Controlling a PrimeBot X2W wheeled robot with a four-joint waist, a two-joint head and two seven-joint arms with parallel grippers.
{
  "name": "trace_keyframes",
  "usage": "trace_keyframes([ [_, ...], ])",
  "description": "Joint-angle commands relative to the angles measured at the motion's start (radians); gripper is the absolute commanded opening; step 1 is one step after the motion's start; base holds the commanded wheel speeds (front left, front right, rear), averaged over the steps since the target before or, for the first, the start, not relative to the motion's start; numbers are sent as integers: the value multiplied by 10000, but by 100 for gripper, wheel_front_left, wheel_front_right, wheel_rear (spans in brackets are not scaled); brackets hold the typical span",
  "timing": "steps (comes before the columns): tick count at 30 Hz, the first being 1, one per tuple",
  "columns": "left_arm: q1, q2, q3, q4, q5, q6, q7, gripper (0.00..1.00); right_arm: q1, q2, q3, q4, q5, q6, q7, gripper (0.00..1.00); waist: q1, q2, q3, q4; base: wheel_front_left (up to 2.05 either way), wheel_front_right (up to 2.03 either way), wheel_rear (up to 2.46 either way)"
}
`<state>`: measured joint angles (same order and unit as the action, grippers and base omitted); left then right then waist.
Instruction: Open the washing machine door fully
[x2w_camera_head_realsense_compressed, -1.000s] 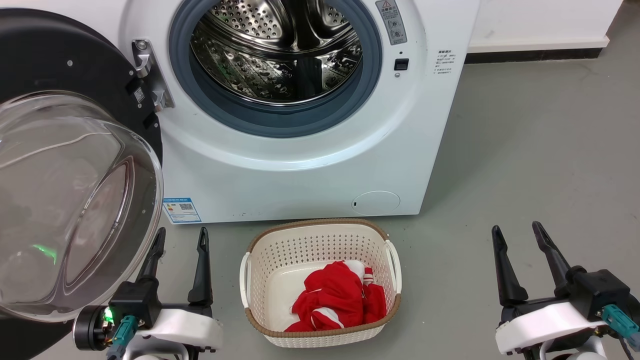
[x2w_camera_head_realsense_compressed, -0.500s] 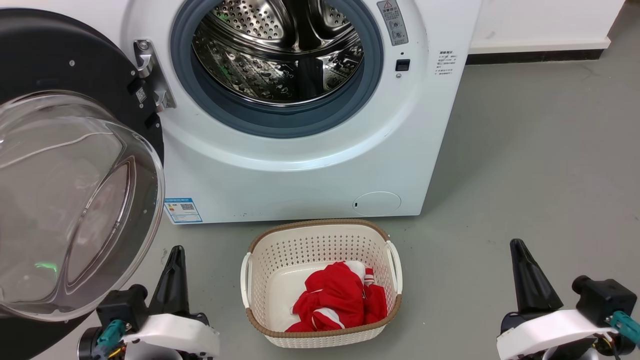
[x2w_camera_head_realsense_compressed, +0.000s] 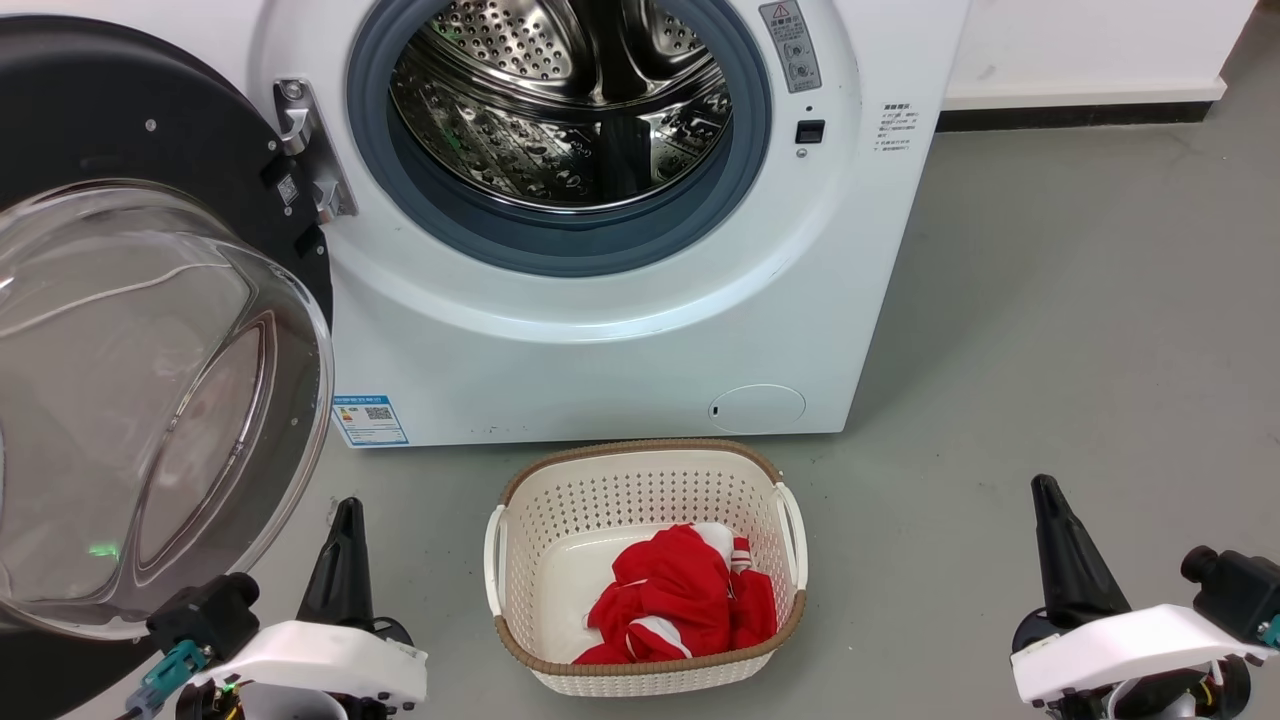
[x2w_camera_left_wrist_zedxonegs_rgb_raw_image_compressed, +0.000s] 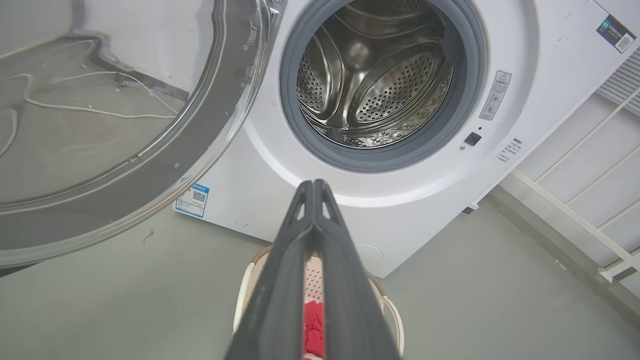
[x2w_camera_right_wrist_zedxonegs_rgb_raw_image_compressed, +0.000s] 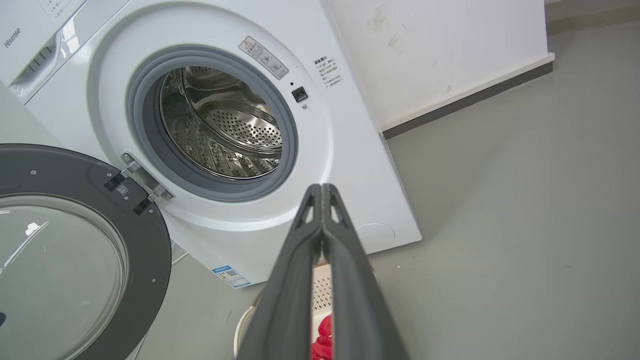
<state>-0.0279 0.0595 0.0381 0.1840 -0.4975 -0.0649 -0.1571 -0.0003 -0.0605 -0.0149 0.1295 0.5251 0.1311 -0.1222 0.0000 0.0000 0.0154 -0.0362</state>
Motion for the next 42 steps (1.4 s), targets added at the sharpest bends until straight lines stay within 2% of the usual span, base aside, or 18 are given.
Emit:
trace_keyframes([
  [1,-317,23,55,-111,-420,-55,89,0,-293,-84,-26,-80,445,-1,68,0,0,0,-2,6,0,0,0],
  [13,-414,5,178,3,-2303,-164,543,0,-442,-131,-98,124,2358,-2,388,0,0,0,-16,48,0,0,0],
  [42,-611,-33,425,246,-5872,-374,1432,0,-720,-166,-299,523,5932,-3,1057,0,0,0,-49,146,0,0,0],
])
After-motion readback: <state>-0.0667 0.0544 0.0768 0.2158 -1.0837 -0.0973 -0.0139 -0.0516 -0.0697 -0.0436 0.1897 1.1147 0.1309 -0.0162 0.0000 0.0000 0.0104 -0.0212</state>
